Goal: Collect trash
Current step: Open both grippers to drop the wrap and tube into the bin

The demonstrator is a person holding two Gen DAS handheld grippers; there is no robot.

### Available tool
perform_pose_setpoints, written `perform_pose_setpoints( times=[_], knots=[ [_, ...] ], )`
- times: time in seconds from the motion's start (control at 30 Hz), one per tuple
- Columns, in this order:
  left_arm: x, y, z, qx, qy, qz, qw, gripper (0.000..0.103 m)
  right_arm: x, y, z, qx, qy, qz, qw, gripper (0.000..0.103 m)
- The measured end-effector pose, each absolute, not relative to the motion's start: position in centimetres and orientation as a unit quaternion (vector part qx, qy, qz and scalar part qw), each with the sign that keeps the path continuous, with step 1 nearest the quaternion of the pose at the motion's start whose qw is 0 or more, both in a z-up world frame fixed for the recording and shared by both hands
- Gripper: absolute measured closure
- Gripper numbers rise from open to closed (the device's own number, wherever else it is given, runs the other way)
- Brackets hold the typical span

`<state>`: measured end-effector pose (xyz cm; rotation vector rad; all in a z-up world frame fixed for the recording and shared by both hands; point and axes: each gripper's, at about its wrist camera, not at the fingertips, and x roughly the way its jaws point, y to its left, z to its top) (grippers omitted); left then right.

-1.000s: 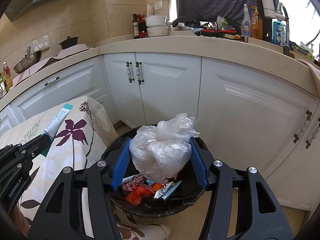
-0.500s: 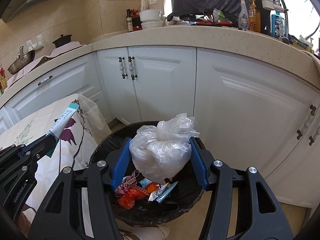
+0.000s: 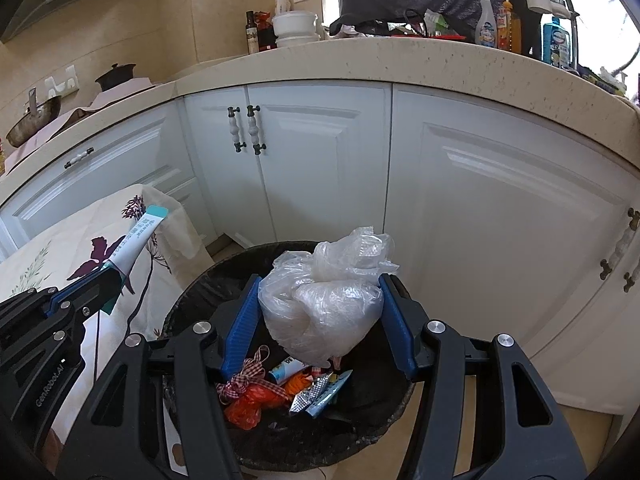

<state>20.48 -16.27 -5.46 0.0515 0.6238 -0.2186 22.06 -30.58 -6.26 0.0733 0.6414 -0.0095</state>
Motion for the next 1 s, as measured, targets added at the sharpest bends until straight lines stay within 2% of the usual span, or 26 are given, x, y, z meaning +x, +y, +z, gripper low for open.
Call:
perform_pose_setpoints(
  times=[0.23, 0.3, 0.37, 0.47, 0.83, 0.9, 1.0],
  knots=[
    [21.0, -16.4, -5.6, 0.021, 0.305, -0.113, 0.945, 0.095, 22.7, -30.5, -6.8, 0.036, 0.322, -0.004, 0.946, 0.045],
    [20.9, -16.3, -5.6, 0.019, 0.304, -0.115, 0.946, 0.09, 22.7, -30.6, -6.8, 0.036, 0.319, -0.01, 0.947, 0.038],
    [20.9, -16.4, -5.5, 0.02, 0.301, -0.114, 0.947, 0.086, 22.7, -30.7, -6.7, 0.038, 0.318, -0.011, 0.947, 0.038],
    [20.9, -16.4, -5.5, 0.02, 0.301, -0.115, 0.947, 0.085, 22.6, -30.8, -6.5, 0.037, 0.315, -0.016, 0.948, 0.035],
    [20.1, -16.2, -4.4, 0.014, 0.283, -0.112, 0.953, 0.059, 21.5, -30.8, -5.1, 0.035, 0.3, -0.028, 0.953, 0.029],
    [19.7, -16.2, -3.9, 0.018, 0.272, -0.11, 0.956, 0.055, 21.1, -30.8, -4.8, 0.035, 0.295, -0.028, 0.954, 0.024],
    [19.1, -15.9, -3.4, 0.021, 0.262, -0.11, 0.959, 0.049, 20.4, -30.6, -4.4, 0.034, 0.291, -0.03, 0.956, 0.023]
  ],
)
